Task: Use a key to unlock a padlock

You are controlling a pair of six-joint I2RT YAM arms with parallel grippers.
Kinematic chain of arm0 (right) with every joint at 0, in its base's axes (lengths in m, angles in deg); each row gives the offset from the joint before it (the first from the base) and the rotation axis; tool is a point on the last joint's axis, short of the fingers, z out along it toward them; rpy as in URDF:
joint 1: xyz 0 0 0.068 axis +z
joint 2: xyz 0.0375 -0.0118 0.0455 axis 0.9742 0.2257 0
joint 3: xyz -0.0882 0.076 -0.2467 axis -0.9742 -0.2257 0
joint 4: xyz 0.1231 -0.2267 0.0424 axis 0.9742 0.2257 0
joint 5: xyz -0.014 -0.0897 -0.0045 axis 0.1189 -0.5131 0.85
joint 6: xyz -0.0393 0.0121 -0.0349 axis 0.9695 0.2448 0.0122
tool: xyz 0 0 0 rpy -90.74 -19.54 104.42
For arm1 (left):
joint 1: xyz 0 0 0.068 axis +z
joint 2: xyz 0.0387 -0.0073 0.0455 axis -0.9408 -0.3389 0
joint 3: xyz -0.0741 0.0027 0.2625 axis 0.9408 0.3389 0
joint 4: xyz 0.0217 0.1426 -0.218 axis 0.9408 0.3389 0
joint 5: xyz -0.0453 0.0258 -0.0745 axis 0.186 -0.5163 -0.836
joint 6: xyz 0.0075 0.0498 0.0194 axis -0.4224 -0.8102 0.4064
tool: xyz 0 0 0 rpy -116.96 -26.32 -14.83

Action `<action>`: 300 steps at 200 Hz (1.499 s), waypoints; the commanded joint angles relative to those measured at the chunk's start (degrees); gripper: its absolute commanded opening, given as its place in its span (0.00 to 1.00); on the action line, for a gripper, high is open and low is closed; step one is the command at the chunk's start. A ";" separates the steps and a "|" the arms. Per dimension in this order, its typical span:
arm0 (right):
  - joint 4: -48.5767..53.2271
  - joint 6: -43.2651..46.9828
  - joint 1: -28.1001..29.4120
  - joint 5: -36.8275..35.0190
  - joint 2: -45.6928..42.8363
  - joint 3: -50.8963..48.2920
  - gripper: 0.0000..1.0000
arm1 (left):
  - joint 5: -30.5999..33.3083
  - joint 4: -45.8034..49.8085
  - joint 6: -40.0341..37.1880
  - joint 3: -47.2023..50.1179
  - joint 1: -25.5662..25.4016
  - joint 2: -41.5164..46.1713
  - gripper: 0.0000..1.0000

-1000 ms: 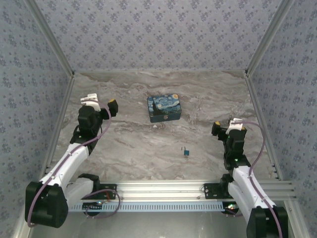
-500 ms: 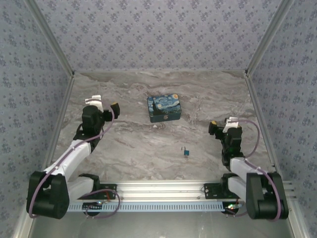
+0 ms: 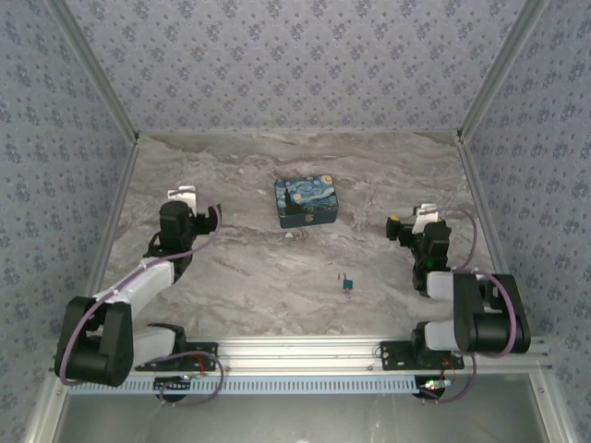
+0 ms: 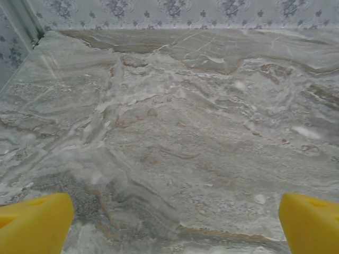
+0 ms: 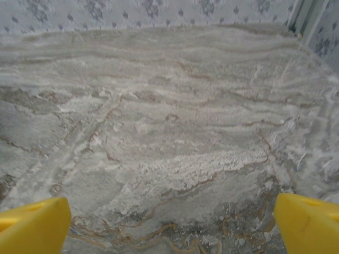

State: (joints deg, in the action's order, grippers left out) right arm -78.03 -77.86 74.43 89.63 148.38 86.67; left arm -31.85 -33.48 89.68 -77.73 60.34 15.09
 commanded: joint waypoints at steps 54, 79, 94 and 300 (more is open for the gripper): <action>4.55 0.96 0.09 -1.08 7.87 9.07 1.00 | -1.26 -7.09 -2.93 1.06 4.04 -6.03 1.00; 4.63 1.15 0.28 -1.42 7.85 9.12 1.00 | -1.02 -14.55 -5.23 3.67 4.19 -8.84 0.99; 4.67 1.18 0.36 -1.62 7.91 9.23 1.00 | -2.79 -17.27 -7.81 4.87 4.28 -9.00 0.99; 4.80 1.50 0.90 -2.41 7.95 9.24 1.00 | -9.80 -25.88 -2.87 4.17 11.90 -18.96 0.99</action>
State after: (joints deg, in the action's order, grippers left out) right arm -73.26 -77.22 75.00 88.03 156.18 95.43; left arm -40.99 -59.23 86.36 -72.85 72.39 -4.23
